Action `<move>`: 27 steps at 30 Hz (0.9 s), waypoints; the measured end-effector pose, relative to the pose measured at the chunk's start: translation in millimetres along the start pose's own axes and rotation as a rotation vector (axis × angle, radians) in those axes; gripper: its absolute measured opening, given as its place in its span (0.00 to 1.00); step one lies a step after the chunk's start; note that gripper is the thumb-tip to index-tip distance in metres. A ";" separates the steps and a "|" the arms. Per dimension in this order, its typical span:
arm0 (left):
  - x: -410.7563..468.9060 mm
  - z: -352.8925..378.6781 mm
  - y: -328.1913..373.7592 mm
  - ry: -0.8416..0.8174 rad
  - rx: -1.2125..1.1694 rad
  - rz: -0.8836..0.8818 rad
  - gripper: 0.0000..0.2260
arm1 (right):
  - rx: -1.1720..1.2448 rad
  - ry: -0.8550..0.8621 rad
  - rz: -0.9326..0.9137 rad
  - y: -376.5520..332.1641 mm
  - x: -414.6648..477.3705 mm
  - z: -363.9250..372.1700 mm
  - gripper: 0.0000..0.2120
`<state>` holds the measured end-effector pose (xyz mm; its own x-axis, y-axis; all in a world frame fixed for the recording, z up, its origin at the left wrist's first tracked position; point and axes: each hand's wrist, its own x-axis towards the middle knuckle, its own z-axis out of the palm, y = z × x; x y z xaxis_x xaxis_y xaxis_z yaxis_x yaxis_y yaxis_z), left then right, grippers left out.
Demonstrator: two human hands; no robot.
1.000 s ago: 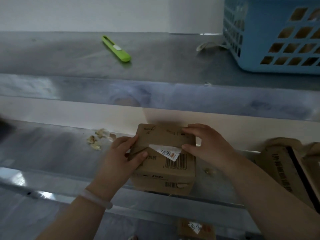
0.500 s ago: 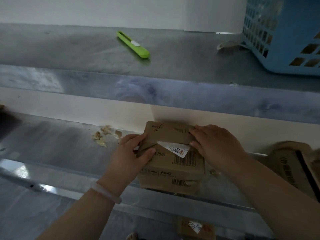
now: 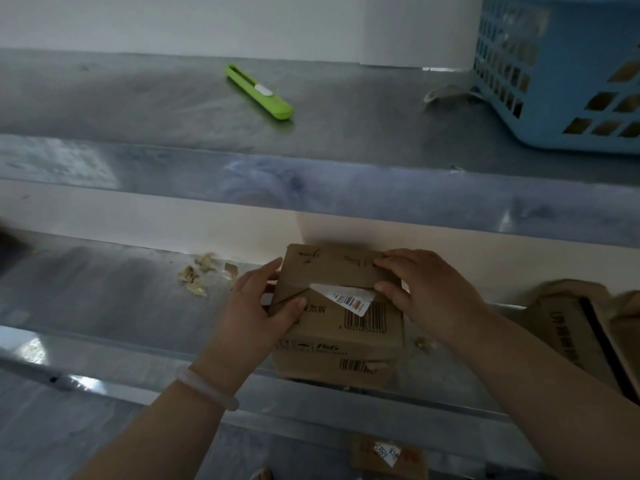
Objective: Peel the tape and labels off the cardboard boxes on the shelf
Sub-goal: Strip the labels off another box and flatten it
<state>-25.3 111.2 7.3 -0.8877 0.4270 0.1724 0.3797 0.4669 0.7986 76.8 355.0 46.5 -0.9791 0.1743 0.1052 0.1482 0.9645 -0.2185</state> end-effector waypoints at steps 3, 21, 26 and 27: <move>-1.0 5.1 -2.1 -0.062 -0.183 -0.143 0.32 | 0.150 -0.069 0.118 -9.4 -2.1 0.7 0.31; -0.4 12.2 42.4 -0.046 0.016 0.483 0.20 | 0.627 0.036 0.366 -22.2 -45.3 35.4 0.41; -1.8 34.5 57.8 -0.100 0.116 0.530 0.23 | 0.719 0.371 0.176 -27.1 -56.0 13.2 0.25; -2.7 39.2 62.7 -0.097 0.141 0.526 0.24 | 0.759 0.398 0.193 -26.6 -57.7 11.1 0.22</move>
<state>11.1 169.6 34.2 -0.5436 0.6968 0.4680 0.8024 0.2679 0.5333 127.8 317.0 35.5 -0.8042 0.5135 0.2993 0.0350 0.5436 -0.8386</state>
